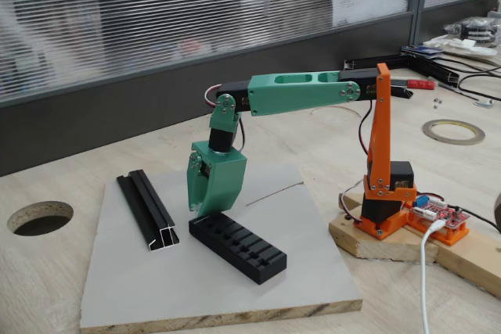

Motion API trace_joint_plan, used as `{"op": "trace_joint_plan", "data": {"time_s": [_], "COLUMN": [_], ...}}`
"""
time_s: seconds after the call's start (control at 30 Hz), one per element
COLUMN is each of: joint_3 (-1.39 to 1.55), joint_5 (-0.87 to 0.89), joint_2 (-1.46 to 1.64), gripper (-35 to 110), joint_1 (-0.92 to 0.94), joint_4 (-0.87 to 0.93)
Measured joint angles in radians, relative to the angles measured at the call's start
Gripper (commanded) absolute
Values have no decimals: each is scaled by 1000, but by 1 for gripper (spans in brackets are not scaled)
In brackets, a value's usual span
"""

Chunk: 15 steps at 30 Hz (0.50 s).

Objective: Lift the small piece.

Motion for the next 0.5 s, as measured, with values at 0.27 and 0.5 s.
{"op": "trace_joint_plan", "data": {"time_s": [0.27, 0.5], "joint_3": [0, -3], "joint_5": [3, 2], "joint_2": [0, 0], "gripper": [15, 14], "joint_1": [2, 2], "joint_4": [0, 0]}}
